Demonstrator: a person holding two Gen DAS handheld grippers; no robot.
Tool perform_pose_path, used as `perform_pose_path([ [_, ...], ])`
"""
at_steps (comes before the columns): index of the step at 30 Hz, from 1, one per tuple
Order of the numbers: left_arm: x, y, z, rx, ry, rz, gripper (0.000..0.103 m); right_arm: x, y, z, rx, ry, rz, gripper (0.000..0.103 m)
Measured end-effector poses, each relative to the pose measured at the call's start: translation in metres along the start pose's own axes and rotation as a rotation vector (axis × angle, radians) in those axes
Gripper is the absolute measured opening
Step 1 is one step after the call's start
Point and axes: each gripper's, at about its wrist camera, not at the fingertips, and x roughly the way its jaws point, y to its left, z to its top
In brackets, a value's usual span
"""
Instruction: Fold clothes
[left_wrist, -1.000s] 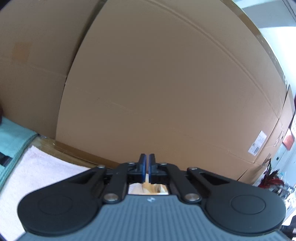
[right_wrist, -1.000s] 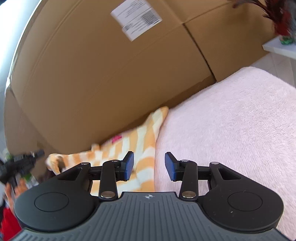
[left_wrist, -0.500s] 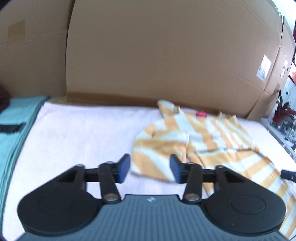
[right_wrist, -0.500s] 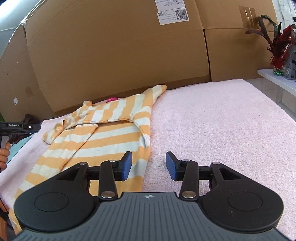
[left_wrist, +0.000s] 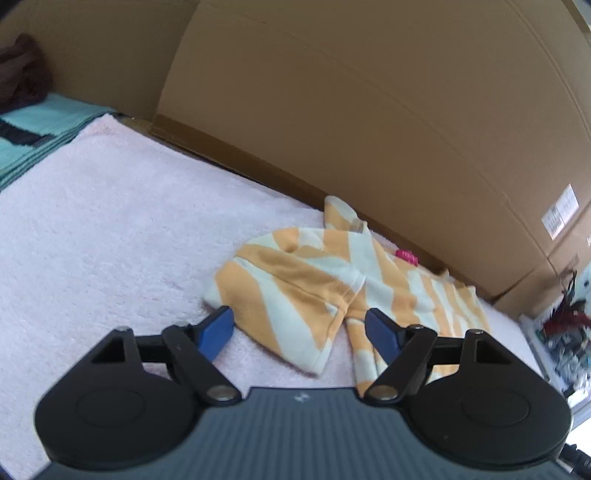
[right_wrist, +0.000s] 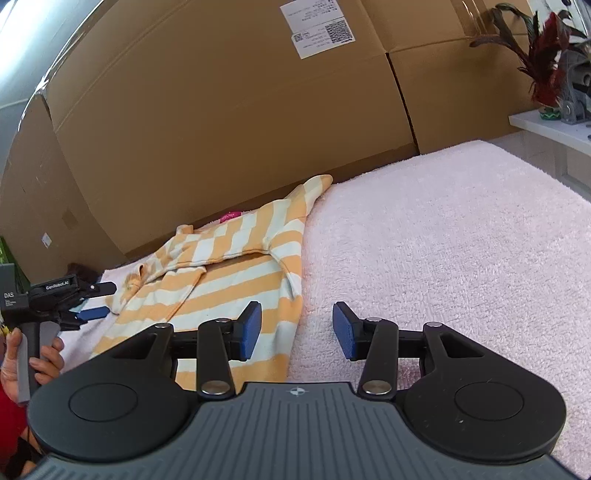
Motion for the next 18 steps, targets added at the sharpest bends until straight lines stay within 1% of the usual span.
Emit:
perform_pose_path([
  [2,0.006,-0.005,0.002,-0.035,-0.015,0.016,0.061,-0.001,-0.005,0.0,0.041,-0.006,0.021,0.046],
  [3,0.01,-0.006,0.003,-0.035,-0.011,0.027,0.035,-0.001,-0.007,0.0,0.057,-0.01,0.026,0.046],
  [4,0.015,-0.006,0.005,-0.046,-0.001,0.033,0.004,-0.001,-0.007,0.0,0.061,-0.012,0.025,0.045],
  [5,0.019,-0.004,0.006,-0.064,0.01,0.038,0.0,-0.001,-0.007,0.0,0.06,-0.013,0.023,0.045],
  [9,0.021,-0.003,0.014,-0.06,0.014,0.048,0.0,-0.001,-0.004,0.0,0.049,-0.017,-0.001,0.039],
  [11,0.017,-0.006,0.02,-0.037,-0.007,0.064,0.0,-0.001,-0.005,0.001,0.052,-0.019,-0.006,0.038],
  [15,0.004,-0.01,0.043,0.008,-0.059,0.065,0.0,-0.006,-0.007,0.002,0.064,-0.039,-0.029,0.036],
  [18,-0.008,-0.017,0.063,0.074,-0.108,0.078,0.0,-0.016,-0.003,0.002,0.05,-0.037,-0.042,0.037],
])
